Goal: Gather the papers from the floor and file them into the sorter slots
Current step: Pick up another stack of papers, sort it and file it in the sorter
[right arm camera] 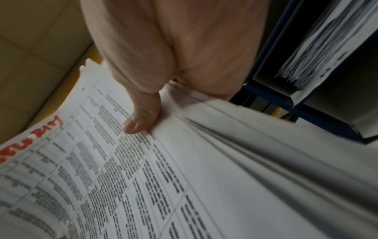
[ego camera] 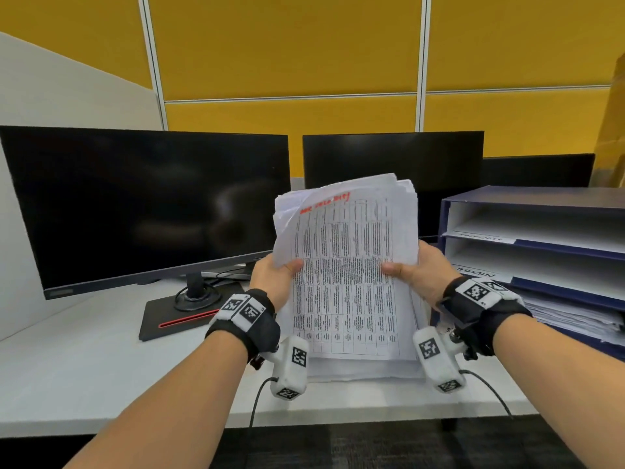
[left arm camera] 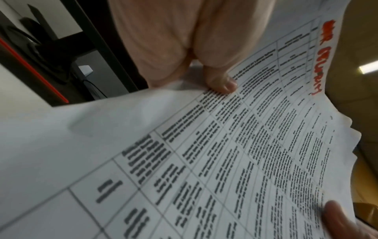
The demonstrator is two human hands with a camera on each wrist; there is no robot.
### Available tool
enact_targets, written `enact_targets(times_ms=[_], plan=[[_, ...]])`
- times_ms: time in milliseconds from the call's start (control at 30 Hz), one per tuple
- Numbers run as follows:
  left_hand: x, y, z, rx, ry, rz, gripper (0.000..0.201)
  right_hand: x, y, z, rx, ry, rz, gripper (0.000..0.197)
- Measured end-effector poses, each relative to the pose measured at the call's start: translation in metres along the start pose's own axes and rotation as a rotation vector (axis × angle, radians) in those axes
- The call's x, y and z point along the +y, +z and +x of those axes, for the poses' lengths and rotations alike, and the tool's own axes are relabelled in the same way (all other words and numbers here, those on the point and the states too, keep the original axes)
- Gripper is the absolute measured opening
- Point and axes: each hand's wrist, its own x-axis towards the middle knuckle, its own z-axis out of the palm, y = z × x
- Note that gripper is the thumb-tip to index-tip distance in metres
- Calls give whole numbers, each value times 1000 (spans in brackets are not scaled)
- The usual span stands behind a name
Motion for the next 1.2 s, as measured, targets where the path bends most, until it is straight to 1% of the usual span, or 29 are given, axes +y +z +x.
enact_targets(times_ms=[100, 200, 233, 267, 333, 367, 400, 433, 467, 500, 533, 600, 667, 733, 867, 1033, 1200], plan=[[0, -4, 1, 16, -4, -37, 19, 3, -3, 2, -29, 4, 49, 33], [-1, -12, -2, 9, -14, -80, 23, 14, -2, 1, -73, 55, 201, 30], [-2, -14, -3, -1, -19, -90, 22, 17, -1, 0, -74, 63, 252, 33], [-3, -16, -5, -9, -21, -101, 21, 18, 1, -2, -69, 64, 300, 41], [-3, -18, -9, -7, -25, -112, 20, 23, 4, -3, -61, 52, 379, 68], [-4, -19, -9, 10, -29, -119, 18, 24, 5, -3, -53, 47, 385, 71], [-5, -20, -9, 29, -32, -125, 16, 24, 6, -4, -29, 46, 363, 62], [-6, -23, -8, 62, -38, -122, 14, 23, 7, -4, 8, 43, 331, 47], [-7, -28, -7, 107, -44, -110, 11, 24, 6, -4, 73, 54, 281, 36], [-8, -34, -6, 161, -49, -81, 8, 27, 3, -3, 135, 57, 213, 33], [-9, -42, -4, 229, -57, -24, 10, 29, 0, -3, 189, 58, 131, 32], [-11, -60, -1, 371, -64, 143, 22, 32, -9, -2, 263, 63, -31, 33], [-8, -76, 0, 462, -59, 303, 27, 33, -17, -3, 308, 81, -103, 33], [-4, -86, 3, 495, -67, 375, 32, 29, -22, -4, 346, 71, -129, 32], [7, -81, 9, 522, -36, 485, 29, 12, -22, -7, 360, 34, -107, 29], [21, -70, 3, 535, 18, 471, 25, -11, -27, -14, 356, -4, -104, 29], [34, -75, -9, 578, 74, 482, 17, -28, -37, -19, 351, -4, -51, 32]])
